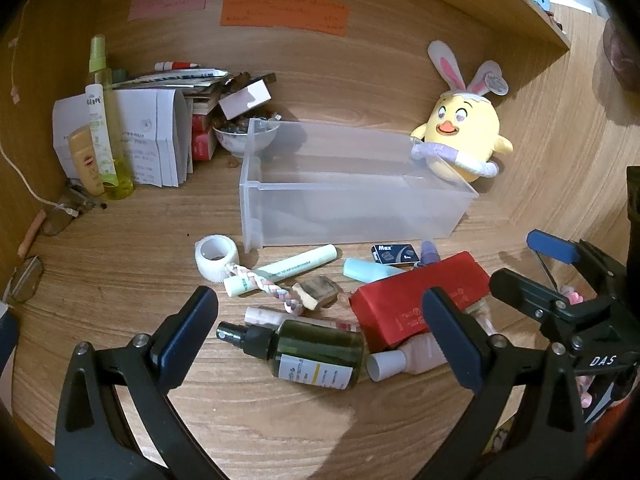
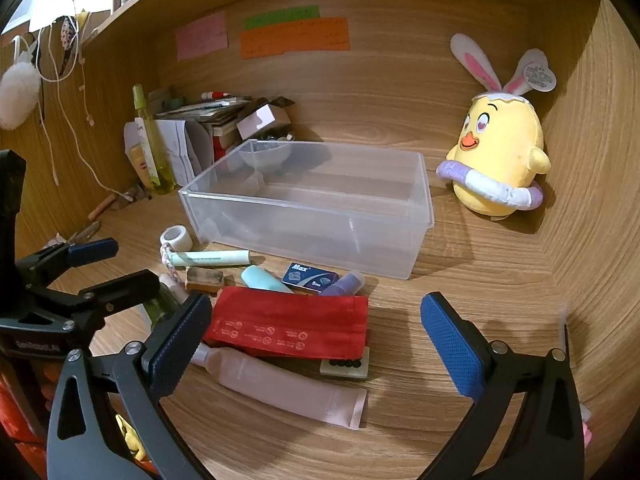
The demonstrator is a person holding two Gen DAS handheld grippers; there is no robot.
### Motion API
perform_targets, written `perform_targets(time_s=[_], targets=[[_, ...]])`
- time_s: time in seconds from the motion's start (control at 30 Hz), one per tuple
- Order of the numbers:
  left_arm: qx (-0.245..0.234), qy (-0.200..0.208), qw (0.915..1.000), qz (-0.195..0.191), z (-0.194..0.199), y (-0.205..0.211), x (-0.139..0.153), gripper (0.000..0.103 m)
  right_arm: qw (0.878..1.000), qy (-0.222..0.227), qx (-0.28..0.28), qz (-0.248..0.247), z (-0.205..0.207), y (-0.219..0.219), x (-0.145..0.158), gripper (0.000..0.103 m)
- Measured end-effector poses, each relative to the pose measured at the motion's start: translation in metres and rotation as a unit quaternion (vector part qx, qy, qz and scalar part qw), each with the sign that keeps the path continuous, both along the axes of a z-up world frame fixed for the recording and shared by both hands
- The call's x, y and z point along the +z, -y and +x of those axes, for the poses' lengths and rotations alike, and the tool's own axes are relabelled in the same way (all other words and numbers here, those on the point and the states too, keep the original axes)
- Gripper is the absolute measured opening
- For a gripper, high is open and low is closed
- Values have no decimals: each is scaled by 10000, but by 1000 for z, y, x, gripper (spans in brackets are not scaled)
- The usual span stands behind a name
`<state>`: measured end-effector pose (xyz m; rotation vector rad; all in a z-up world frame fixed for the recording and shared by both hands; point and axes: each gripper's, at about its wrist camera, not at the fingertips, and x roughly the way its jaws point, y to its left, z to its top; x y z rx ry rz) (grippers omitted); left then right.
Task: Organize objects
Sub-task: 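Reach right tool toward white domino tile while left tool reaches toward green spray bottle, then close right tool on domino tile while left tool closes on green bottle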
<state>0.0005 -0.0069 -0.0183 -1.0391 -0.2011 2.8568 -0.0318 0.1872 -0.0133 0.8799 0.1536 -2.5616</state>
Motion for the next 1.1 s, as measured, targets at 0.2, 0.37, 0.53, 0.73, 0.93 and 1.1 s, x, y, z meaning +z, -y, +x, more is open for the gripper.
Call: perform_targets(time_s=[0.2,0.37,0.53,0.73,0.93,1.1], targets=[[36,113,9999,27,3,8,-5,103,9999,72,-74,124,-2,-5,-6,103],[114,342,9993,69,6,18,-19,103,9993,229,-191,239,-4,-13,-17,103],[189,650,9974,257,5,25,-36,103,9975,531,-355,302,-12,-22,-33,103],[38,691,9970,359,5,16,-38,103,9947,819,-561,275,-18,-36,-48,103],[-100,806,9966,165,-7,1,-45,103,9934,1031,-469,172,-25,-39,-56,96],[-68,882,9959,197,-13,3,-51,103,9935,1059,-276,320,-26,-24,-63,78]])
